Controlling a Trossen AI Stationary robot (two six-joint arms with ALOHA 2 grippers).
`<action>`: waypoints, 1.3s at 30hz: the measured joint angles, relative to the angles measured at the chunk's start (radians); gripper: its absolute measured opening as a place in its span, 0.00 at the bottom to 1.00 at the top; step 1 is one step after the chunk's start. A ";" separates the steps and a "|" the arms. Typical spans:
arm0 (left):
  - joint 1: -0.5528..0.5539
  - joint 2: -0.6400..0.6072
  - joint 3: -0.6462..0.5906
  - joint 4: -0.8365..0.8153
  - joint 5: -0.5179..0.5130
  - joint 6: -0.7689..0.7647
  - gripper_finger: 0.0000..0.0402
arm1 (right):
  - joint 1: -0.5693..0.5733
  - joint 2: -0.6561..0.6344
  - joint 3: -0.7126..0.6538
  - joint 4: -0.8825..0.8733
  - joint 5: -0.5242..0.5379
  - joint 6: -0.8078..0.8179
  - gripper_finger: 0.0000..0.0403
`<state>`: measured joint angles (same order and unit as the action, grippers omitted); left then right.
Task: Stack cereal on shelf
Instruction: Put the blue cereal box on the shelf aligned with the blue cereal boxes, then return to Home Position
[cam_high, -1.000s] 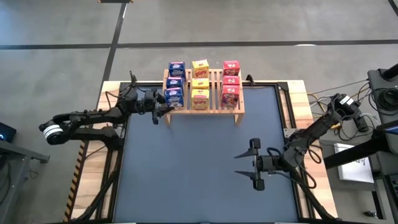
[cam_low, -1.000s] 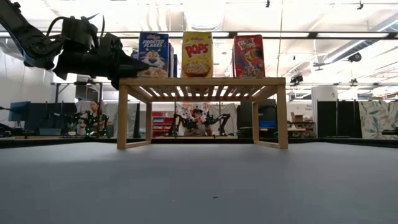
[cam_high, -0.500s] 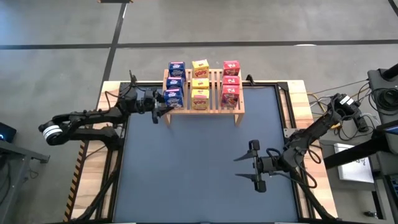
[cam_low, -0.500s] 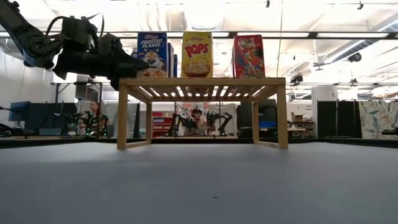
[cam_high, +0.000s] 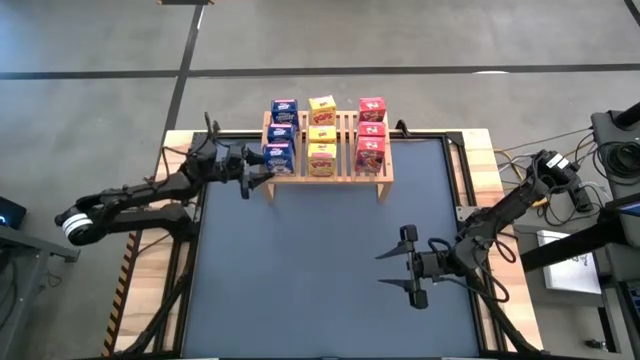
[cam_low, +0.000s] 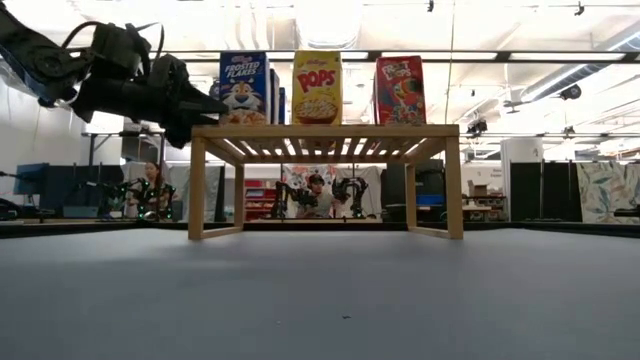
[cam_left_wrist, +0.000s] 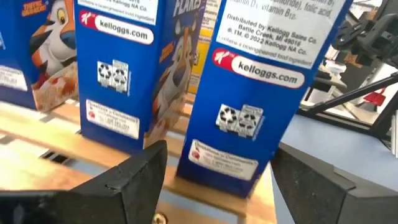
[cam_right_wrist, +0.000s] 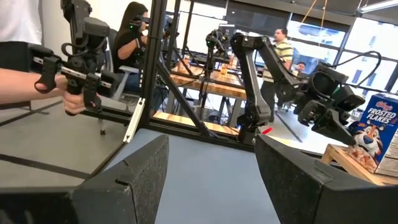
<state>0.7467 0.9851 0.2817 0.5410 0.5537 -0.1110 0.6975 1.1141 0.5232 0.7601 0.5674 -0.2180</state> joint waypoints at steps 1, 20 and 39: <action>0.000 -0.018 0.000 -0.021 -0.001 0.000 0.67 | 0.000 0.000 0.000 0.000 0.000 0.000 0.57; 0.000 -0.337 -0.004 -0.351 0.058 0.028 0.66 | -0.092 0.000 -0.002 -0.101 0.122 0.126 0.57; -0.086 -0.768 0.080 -0.660 0.047 -0.139 0.08 | -0.231 -0.214 -0.006 -0.353 0.113 0.201 0.57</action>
<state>0.6606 0.2171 0.3619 -0.1192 0.6010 -0.2496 0.4665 0.8996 0.5172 0.4066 0.6808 -0.0170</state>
